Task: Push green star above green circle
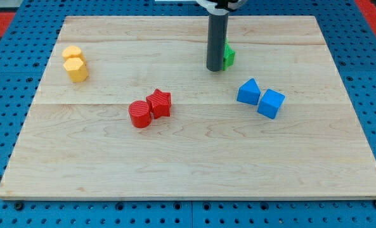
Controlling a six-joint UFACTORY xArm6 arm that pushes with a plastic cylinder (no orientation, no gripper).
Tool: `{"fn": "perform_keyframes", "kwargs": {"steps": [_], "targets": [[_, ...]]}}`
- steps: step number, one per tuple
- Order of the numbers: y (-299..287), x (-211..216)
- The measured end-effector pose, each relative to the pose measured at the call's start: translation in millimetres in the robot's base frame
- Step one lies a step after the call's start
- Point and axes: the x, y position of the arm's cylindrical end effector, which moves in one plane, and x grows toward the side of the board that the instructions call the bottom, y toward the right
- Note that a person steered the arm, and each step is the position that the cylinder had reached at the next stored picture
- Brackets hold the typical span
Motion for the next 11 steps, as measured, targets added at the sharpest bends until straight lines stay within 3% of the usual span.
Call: {"fn": "perform_keyframes", "kwargs": {"steps": [2, 3, 8, 9, 10, 11], "targets": [[34.0, 14.6], [76.2, -14.4], [39.9, -9.8], [76.1, 12.3], [157.1, 36.8], [153.6, 131.0]]}}
